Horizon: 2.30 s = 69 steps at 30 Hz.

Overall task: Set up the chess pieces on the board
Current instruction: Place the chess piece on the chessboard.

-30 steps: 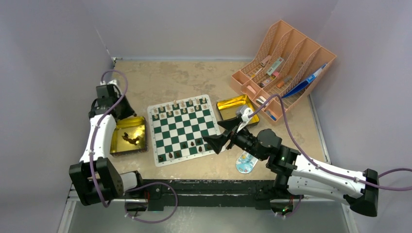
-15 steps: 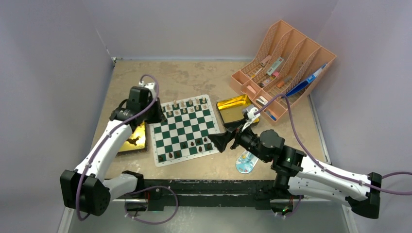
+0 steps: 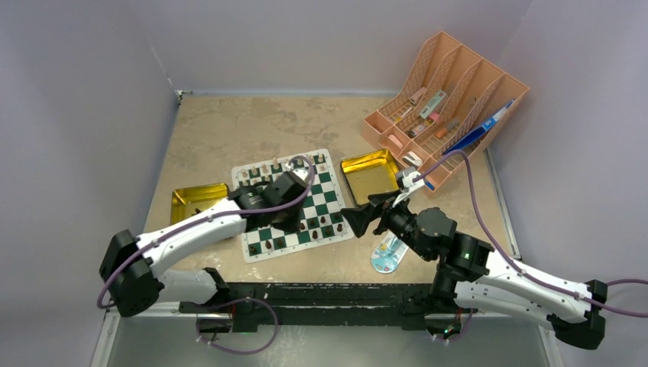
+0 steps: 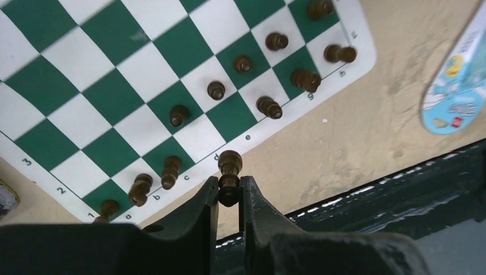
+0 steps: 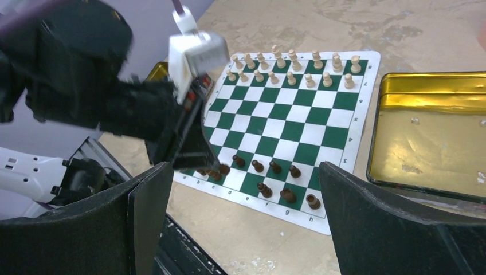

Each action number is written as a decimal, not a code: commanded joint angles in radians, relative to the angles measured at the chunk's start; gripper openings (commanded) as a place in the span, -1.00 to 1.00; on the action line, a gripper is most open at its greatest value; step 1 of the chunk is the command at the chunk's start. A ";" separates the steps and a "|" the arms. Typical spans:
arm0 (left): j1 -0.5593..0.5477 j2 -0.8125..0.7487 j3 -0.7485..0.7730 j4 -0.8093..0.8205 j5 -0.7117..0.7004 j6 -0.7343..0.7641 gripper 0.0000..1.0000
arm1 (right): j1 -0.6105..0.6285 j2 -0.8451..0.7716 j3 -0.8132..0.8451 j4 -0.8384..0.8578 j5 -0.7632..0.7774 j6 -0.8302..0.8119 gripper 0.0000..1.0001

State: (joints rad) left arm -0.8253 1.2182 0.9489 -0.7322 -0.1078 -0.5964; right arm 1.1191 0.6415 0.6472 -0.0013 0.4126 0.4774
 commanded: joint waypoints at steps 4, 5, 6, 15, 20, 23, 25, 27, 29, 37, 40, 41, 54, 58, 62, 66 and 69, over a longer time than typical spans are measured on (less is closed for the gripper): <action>-0.130 0.083 0.030 -0.036 -0.167 -0.160 -1.00 | -0.001 -0.019 0.022 0.006 0.041 -0.005 0.98; -0.131 0.079 0.022 -0.036 -0.176 -0.169 -1.00 | -0.001 -0.018 0.023 0.004 0.039 -0.006 0.98; -0.132 0.074 0.013 -0.036 -0.184 -0.175 -1.00 | -0.001 -0.016 0.023 0.003 0.035 -0.008 0.98; -0.130 0.035 -0.053 -0.006 -0.234 -0.172 -0.95 | -0.001 -0.018 0.026 0.003 0.020 -0.019 0.98; -0.129 0.068 -0.061 0.009 -0.231 -0.175 -0.93 | -0.001 -0.023 0.023 0.013 0.026 -0.027 0.98; -0.127 0.063 -0.081 0.050 -0.216 -0.173 -0.91 | -0.001 -0.022 0.021 0.023 0.023 -0.025 0.98; -0.125 0.060 -0.088 0.055 -0.216 -0.178 -0.91 | -0.001 -0.019 0.018 0.033 0.015 -0.023 0.98; -0.121 0.056 -0.098 0.058 -0.217 -0.181 -0.89 | -0.001 -0.015 0.017 0.033 0.011 -0.022 0.98; -0.116 0.054 -0.109 0.065 -0.215 -0.175 -0.88 | -0.001 -0.013 0.020 0.030 0.008 -0.023 0.98; -0.106 0.067 -0.088 0.045 -0.236 -0.153 -0.87 | -0.002 -0.008 0.026 0.034 0.007 -0.024 0.98; -0.104 0.072 -0.078 0.065 -0.200 -0.142 -0.88 | -0.001 -0.006 0.026 0.039 0.005 -0.021 0.98; -0.104 0.073 -0.075 0.075 -0.183 -0.138 -0.88 | -0.001 -0.004 0.026 0.040 0.004 -0.021 0.98; -0.092 0.106 -0.073 0.079 -0.155 -0.132 -0.87 | -0.001 -0.007 0.020 0.043 0.006 -0.027 0.98; -0.054 0.105 -0.110 0.115 -0.109 -0.124 -0.87 | -0.001 -0.013 0.019 0.041 0.006 -0.029 0.98; -0.048 0.112 -0.113 0.132 -0.099 -0.119 -0.87 | -0.001 -0.019 0.019 0.041 0.009 -0.035 0.98; -0.044 0.129 -0.103 0.132 -0.089 -0.111 -0.87 | -0.001 -0.018 0.017 0.045 0.012 -0.037 0.98; -0.044 0.138 -0.092 0.154 -0.055 -0.100 -0.88 | -0.001 -0.014 0.013 0.048 0.012 -0.038 0.98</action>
State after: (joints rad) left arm -0.8753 1.3491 0.8364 -0.6312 -0.2039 -0.7280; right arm 1.1191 0.6384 0.6472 -0.0017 0.4244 0.4530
